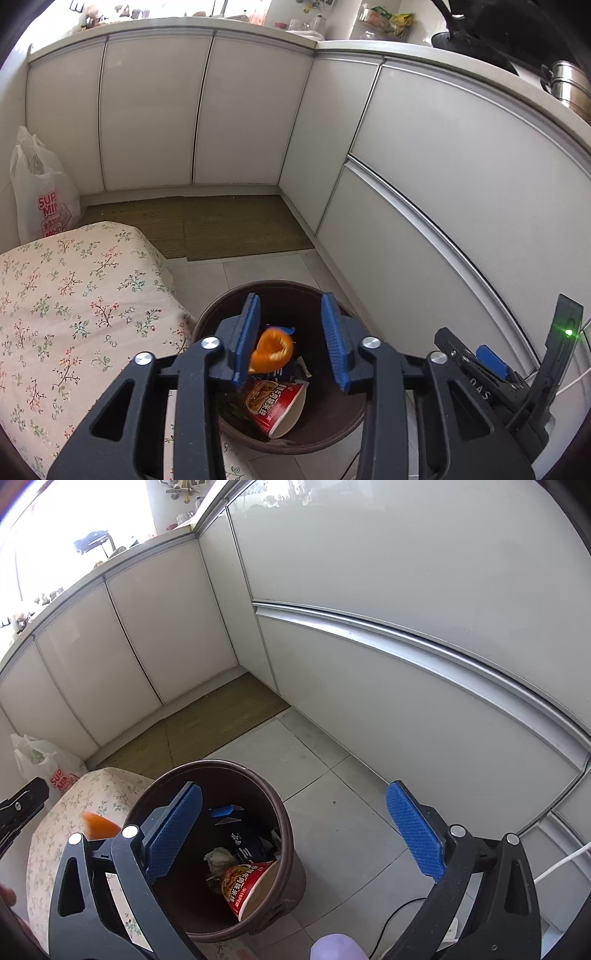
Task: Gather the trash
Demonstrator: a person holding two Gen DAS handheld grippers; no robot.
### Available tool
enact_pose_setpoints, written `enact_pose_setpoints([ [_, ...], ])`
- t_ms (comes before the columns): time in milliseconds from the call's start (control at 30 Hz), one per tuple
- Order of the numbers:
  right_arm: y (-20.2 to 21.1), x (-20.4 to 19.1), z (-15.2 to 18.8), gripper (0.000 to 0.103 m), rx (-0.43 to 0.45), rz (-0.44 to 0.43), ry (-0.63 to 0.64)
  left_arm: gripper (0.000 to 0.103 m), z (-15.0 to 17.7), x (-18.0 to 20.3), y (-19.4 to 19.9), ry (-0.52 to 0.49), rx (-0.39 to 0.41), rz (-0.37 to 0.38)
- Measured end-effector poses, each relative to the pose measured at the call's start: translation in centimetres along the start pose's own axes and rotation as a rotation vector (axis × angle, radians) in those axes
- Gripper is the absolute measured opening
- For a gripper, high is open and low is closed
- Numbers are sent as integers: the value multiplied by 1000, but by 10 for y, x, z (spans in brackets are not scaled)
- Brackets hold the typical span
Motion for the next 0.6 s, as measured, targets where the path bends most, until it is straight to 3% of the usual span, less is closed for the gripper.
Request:
enact_pose_setpoints([
  [100, 14, 2, 3, 96, 35, -3, 0, 55, 2, 3, 14, -35, 48, -25],
  [200, 35, 0, 6, 96, 89, -28, 0, 75, 8, 1, 46, -84, 161, -92],
  [267, 58, -5, 8, 96, 148, -58, 10, 97, 15, -1, 80, -124, 282, -143],
  [333, 87, -15, 12, 96, 235, -101, 14, 97, 26, -7, 116, -135, 410, -157],
  [400, 116, -25, 18, 96, 323, -139, 7, 97, 36, -16, 143, -87, 465, -126],
  [467, 140, -38, 29, 96, 395, -155, 16, 97, 42, -30, 158, -48, 452, -117],
  [600, 161, -67, 47, 96, 429, -134, 85, 97, 55, -46, 174, -80, 401, -204],
])
Point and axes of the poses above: each gripper's, at about its wrist camera, not at the fingertips, and y roughly against the way its jaws point, x to its right, z to its underside, the point moved 4 cm from there along -y, roughly the way its jaws point, and after that the axes turned 12 degrees about y, right-handed, at the moved point
